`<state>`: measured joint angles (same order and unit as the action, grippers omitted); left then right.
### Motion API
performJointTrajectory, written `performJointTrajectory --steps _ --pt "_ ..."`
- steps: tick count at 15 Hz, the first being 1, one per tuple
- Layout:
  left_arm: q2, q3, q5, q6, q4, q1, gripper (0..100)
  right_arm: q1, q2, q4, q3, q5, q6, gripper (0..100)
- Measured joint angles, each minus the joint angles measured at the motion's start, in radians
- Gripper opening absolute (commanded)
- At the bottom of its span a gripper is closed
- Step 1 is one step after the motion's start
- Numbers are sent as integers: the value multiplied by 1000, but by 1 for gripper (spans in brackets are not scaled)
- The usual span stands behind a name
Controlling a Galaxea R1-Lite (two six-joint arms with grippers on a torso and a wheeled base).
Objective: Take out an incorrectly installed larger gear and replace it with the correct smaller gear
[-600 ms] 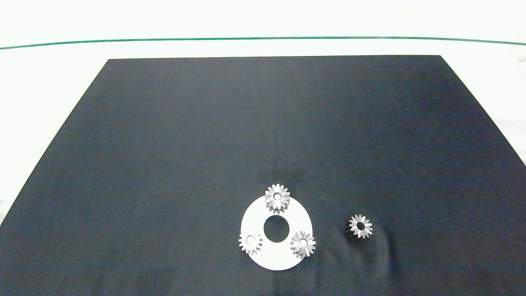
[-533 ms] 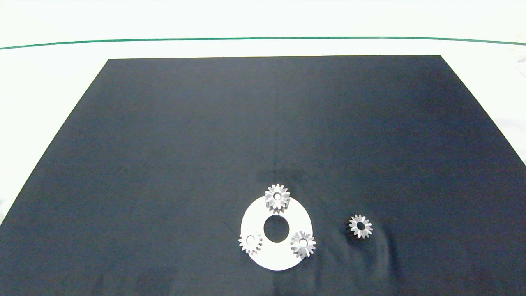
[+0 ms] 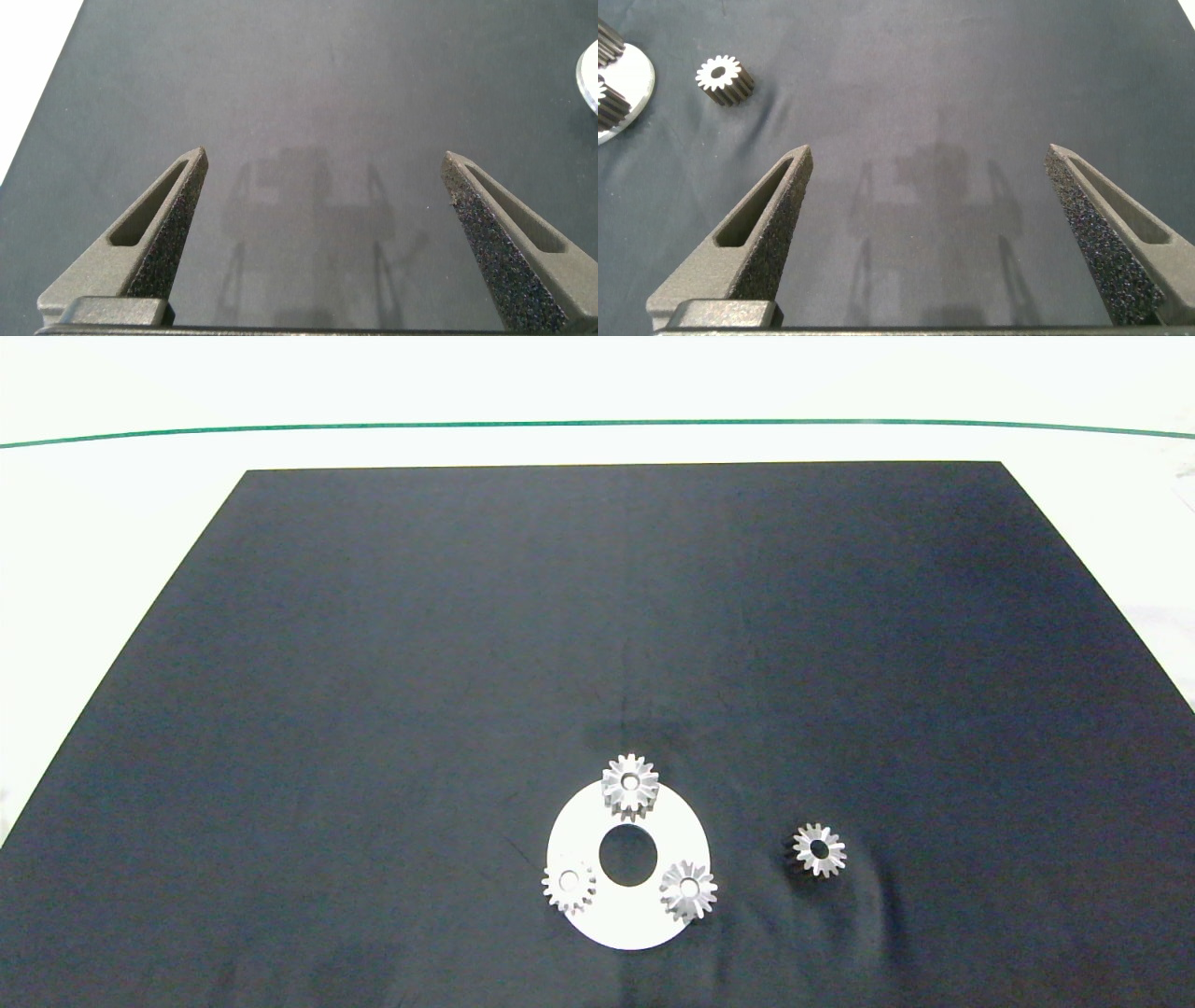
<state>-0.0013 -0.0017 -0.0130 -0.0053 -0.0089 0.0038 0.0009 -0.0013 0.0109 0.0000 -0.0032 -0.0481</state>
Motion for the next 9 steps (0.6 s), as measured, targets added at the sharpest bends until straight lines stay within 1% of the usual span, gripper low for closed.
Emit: performJointTrajectory --steps 2,3,4,5,7,8,9 --pt "0 -1 1 0 1 -1 100 0 0 0 0 -5 5 100" --pt "0 -11 0 1 6 -1 100 0 0 -5 -1 -7 24 100" --pt "5 -40 0 1 23 -1 100 0 0 -19 -10 -7 45 100" --pt "18 -90 0 0 63 -2 100 1 1 -51 -36 -7 63 100" --pt "70 -249 0 1 197 -3 100 3 22 -160 -133 -6 74 100" --pt "119 -352 0 1 274 -3 100 6 50 -222 -204 -4 77 100" --pt "180 -449 0 2 341 -4 100 11 86 -267 -271 0 79 100"
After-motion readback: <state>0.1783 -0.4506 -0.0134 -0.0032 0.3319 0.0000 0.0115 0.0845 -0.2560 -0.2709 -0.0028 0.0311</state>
